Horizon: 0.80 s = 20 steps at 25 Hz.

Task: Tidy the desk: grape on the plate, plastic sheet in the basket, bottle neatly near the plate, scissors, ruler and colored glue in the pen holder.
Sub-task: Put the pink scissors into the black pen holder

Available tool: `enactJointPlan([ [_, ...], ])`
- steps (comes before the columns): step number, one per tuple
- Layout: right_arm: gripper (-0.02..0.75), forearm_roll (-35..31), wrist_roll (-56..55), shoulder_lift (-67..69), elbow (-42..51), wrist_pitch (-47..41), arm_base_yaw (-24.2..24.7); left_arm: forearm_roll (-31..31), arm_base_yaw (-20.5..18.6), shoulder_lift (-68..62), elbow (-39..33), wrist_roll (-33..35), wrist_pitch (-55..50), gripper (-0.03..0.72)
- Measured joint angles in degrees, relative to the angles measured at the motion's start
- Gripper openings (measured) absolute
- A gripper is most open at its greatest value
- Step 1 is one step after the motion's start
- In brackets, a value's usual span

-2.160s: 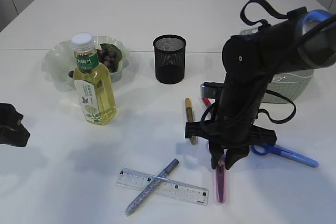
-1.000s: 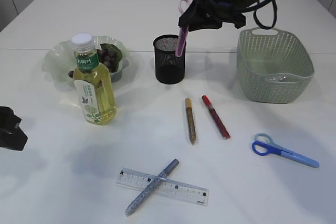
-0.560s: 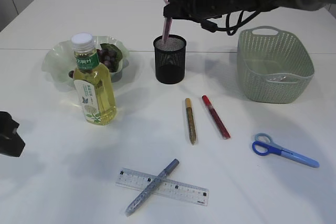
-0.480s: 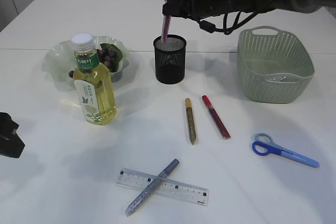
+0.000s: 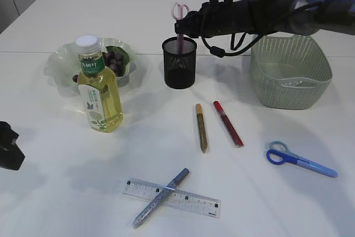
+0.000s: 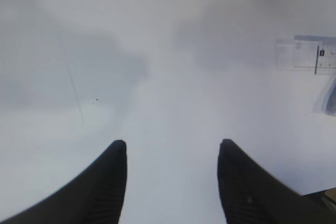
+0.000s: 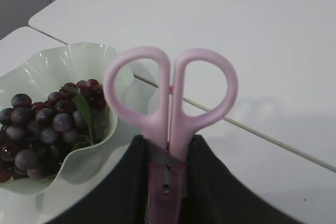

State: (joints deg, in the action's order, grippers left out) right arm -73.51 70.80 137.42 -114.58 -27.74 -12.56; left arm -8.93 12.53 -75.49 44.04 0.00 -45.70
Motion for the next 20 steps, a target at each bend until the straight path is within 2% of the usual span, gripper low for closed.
enactJointPlan([
  [3, 0.225, 0.00, 0.15, 0.12, 0.00, 0.00, 0.00, 0.03, 0.00, 0.00, 0.00, 0.00, 0.00, 0.406],
  [7, 0.361, -0.25, 0.15, 0.12, 0.00, -2.01, 0.00, 0.03, 0.00, 0.00, 0.00, 0.00, 0.00, 0.406],
  [10, 0.391, -0.35, -0.30, -0.01, 0.00, -3.64, 0.00, 0.12, 0.00, 0.00, 0.00, 0.00, 0.00, 0.406],
  [13, 0.397, 1.96, -6.16, -1.56, 0.00, -4.60, 0.00, 0.12, 0.00, 0.00, 0.00, 0.00, 0.00, 0.406],
  [15, 0.398, 7.93, -14.34, -4.12, 0.00, -6.29, 0.00, 0.12, 0.00, 0.00, 0.00, 0.00, -0.14, 0.405],
  [17, 0.398, 18.30, -24.86, -7.37, 0.00, -10.24, 0.00, 0.12, 0.00, 0.00, 0.00, 0.00, -0.32, 0.405],
  [20, 0.398, 38.78, -41.99, -13.09, 0.00, -19.04, 0.00, 0.25, 0.00, 0.00, 0.00, 0.00, -0.46, 0.405],
])
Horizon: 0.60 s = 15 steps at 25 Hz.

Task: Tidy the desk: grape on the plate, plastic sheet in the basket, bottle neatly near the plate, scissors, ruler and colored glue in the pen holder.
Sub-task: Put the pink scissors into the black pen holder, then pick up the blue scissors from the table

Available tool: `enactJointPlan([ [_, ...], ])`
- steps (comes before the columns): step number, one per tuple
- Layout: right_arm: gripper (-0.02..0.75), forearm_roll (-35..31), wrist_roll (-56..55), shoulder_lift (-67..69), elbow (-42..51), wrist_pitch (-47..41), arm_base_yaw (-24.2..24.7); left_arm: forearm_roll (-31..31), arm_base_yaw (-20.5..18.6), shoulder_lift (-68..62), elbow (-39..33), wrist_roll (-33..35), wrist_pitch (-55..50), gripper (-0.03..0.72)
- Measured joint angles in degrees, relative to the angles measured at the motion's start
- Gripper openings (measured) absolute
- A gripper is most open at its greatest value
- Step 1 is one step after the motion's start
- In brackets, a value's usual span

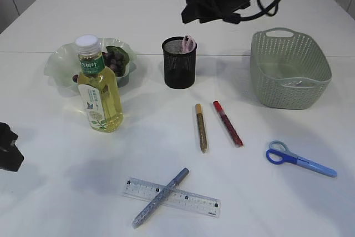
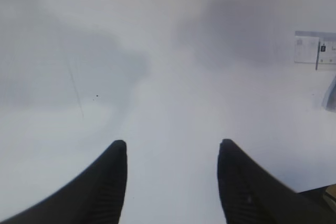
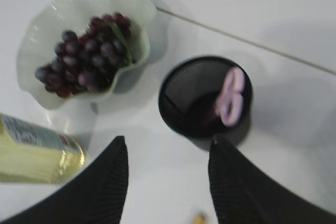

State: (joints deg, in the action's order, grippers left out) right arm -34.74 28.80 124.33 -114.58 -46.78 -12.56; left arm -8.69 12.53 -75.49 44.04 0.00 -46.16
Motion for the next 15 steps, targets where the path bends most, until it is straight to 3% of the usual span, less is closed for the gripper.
enactJointPlan([
  [3, 0.391, 13.94, -10.91, -5.10, 0.00, -8.28, -0.21, 0.00, 0.00, 0.00, 0.00, 0.00, 0.00, 0.405],
  [5, 0.380, 18.82, -14.24, -8.30, 0.00, -12.85, -0.21, 0.00, 0.00, 0.00, 0.00, 0.00, 0.00, 0.405],
  [15, 0.372, 28.75, -14.80, -21.98, 13.73, -23.63, -0.21, 0.00, 0.00, 0.00, 0.00, 0.00, 0.78, 0.405],
])
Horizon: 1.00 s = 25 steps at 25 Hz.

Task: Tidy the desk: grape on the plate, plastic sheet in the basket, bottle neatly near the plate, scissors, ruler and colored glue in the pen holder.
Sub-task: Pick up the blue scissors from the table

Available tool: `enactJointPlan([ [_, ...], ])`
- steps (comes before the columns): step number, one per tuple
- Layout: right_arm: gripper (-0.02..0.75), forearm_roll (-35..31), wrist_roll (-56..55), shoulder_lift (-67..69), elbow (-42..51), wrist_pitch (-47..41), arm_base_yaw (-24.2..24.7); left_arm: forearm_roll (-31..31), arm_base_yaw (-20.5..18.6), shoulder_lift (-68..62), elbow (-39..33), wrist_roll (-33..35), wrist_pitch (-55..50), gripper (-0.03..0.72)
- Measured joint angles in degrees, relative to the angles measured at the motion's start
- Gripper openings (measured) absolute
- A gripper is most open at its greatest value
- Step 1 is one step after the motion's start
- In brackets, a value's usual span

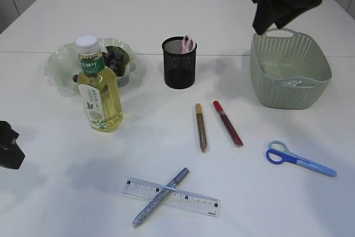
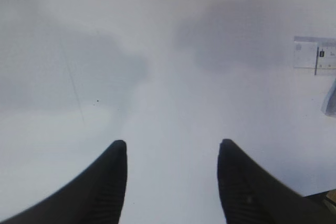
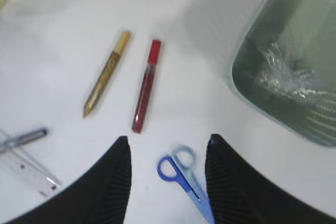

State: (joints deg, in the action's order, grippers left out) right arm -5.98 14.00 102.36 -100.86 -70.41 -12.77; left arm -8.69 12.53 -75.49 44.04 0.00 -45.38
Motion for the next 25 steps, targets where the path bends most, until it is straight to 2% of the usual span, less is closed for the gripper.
enactJointPlan([
  [13, 0.370, 8.83, 14.87, -3.95, 25.92, 0.12, -0.13, 0.82, 0.00, 0.00, 0.00, 0.00, 0.93, 0.405],
  [16, 0.370, 11.68, 17.93, -3.28, 28.23, 0.24, -0.13, 0.82, 0.00, 0.00, 0.00, 0.00, 0.93, 0.405],
  [20, 0.372, 12.19, 18.95, -0.04, 28.46, 2.11, -0.13, 0.94, 0.00, 0.00, 0.00, 0.00, 1.03, 0.403],
  [25, 0.434, 12.19, 19.06, 4.06, 28.46, 6.26, -0.13, 1.06, 0.00, 0.00, 0.00, 0.00, 1.03, 0.401],
])
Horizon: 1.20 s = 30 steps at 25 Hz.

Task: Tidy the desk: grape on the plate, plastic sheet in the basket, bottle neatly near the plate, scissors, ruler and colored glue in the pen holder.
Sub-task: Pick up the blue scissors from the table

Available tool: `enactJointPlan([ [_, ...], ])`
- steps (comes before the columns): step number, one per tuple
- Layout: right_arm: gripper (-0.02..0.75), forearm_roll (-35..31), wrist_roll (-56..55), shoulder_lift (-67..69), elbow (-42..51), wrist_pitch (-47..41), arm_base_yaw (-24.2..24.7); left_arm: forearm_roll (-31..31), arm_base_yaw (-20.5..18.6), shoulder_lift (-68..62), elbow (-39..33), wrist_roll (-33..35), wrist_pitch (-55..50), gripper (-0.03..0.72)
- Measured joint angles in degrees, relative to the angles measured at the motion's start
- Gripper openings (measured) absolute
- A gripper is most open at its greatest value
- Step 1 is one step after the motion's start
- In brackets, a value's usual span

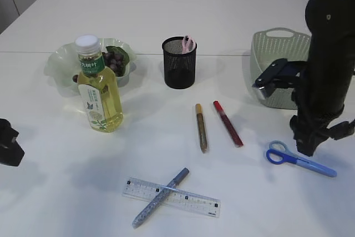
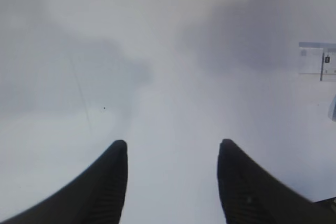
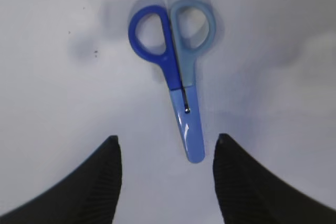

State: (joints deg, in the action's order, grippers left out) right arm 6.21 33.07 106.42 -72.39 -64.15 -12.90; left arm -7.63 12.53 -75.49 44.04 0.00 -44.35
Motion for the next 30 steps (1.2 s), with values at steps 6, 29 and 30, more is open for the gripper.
enactJointPlan([
  [6, 0.459, 0.00, 0.08, 3.83, 0.00, 4.03, 0.00, 0.08, 0.00, 0.00, 0.00, 0.00, 0.00, 0.400],
  [29, 0.459, 0.00, -0.44, 11.29, -0.21, 10.05, 0.00, 0.12, 0.00, 0.00, 0.00, 0.00, 0.19, 0.386],
  [30, 0.459, -0.11, -0.44, 11.39, -0.33, 9.92, 0.00, 0.12, 0.00, 0.00, 0.00, 0.00, 0.19, 0.385],
])
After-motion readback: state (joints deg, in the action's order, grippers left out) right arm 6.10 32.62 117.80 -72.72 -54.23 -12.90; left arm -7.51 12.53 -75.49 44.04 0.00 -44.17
